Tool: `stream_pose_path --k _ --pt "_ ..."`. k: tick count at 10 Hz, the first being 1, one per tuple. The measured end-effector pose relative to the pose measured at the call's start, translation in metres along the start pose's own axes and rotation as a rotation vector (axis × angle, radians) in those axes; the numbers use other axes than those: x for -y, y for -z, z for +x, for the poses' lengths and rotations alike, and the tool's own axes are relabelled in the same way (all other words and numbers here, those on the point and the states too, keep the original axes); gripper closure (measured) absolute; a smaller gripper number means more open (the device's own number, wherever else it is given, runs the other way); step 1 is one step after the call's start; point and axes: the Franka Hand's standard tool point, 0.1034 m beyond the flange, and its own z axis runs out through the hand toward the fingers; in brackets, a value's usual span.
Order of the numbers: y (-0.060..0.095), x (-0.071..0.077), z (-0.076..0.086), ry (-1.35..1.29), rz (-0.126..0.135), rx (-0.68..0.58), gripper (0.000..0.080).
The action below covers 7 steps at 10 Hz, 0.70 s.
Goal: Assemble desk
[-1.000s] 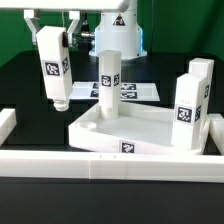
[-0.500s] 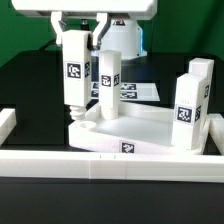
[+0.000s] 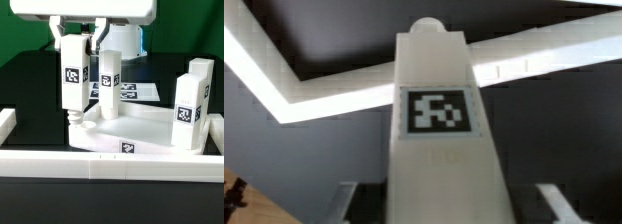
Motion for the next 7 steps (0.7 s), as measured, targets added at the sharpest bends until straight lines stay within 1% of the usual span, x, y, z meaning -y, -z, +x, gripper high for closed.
stream_pose_path --k 1,2,7 --pt "0.000 0.002 -0.012 0.002 0.000 0.006 0.0509" --pt "-0.001 0.005 -0.019 0.010 -0.001 0.012 0.0509" --pt "-0.006 0.008 -0.028 0.024 -0.004 0.025 0.0509"
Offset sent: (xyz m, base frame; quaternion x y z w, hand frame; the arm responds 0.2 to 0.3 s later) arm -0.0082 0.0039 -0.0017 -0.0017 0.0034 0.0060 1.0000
